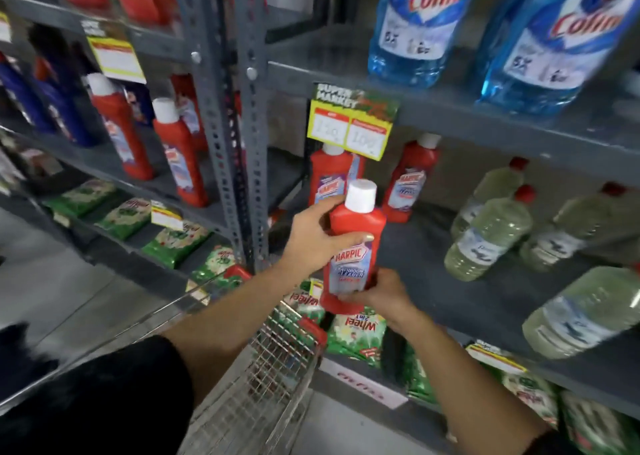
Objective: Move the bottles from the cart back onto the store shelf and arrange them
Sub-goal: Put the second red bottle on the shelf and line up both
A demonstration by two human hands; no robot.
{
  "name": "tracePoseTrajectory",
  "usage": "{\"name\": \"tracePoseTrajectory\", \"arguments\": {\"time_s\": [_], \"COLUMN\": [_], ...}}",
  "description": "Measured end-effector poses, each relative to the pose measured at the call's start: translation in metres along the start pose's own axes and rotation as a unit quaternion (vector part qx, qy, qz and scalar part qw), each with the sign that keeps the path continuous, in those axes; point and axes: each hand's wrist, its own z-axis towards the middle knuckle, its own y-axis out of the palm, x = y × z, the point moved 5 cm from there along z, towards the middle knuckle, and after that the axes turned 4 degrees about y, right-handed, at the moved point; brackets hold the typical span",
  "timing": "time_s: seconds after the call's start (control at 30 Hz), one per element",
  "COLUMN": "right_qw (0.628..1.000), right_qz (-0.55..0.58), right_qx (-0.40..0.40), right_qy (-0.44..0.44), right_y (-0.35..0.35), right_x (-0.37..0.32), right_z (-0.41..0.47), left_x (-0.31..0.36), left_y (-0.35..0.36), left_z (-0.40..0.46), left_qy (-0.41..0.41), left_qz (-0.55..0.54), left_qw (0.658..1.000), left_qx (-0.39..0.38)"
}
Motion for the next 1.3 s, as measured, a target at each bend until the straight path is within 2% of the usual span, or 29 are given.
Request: {"name": "tracePoseTrajectory", "arguments": {"time_s": [0.13, 0.37, 0.47, 0.6, 0.73, 0.8, 0.83, 0.93, 1.0, 1.2, 1.3], "right_qw": [0.994, 0.972, 0.964, 0.962, 0.972, 0.972, 0.972, 0.972, 0.971, 0.967, 0.968], "right_qz": [0.017, 0.019, 0.048, 0.088, 0.051, 0.030, 0.023, 0.020, 0.027, 0.018, -0.004], "right_qx": [0.106, 0.231, 0.260, 0.257, 0.225, 0.226, 0.228, 0.225, 0.229, 0.247, 0.241], "right_qy": [-0.033, -0.041, -0.028, -0.028, -0.053, -0.053, -0.056, -0.065, -0.067, -0.059, -0.069], "right_y": [-0.054, -0.113, -0.118, -0.120, -0.120, -0.124, -0.125, -0.124, -0.120, -0.115, -0.113], "right_x": [-0.016, -0.044, -0.039, -0.019, -0.016, -0.013, -0.012, -0.011, -0.009, 0.004, 0.006], "right_z": [0.023, 0.080, 0.099, 0.114, 0.119, 0.121, 0.121, 0.124, 0.126, 0.132, 0.133], "left_x": [0.006, 0.007, -0.003, -0.028, -0.051, -0.070, -0.081, -0.108, -0.121, -0.143, -0.154], "left_y": [0.055, 0.115, 0.132, 0.149, 0.137, 0.122, 0.111, 0.073, 0.060, 0.068, 0.055], "left_z": [0.044, 0.106, 0.121, 0.125, 0.113, 0.095, 0.082, 0.041, 0.027, 0.053, 0.070], "left_qy": [-0.009, -0.039, -0.033, -0.035, -0.033, -0.028, -0.027, -0.106, -0.149, -0.232, -0.232], "left_qz": [-0.028, -0.034, 0.028, 0.068, 0.019, 0.080, 0.136, 0.260, 0.265, 0.228, 0.268], "left_qw": [0.998, 0.994, 0.992, 0.984, 0.995, 0.996, 0.990, 0.930, 0.903, 0.912, 0.908], "left_qx": [-0.049, -0.092, -0.121, -0.159, -0.097, -0.034, 0.023, 0.238, 0.303, 0.249, 0.225]}}
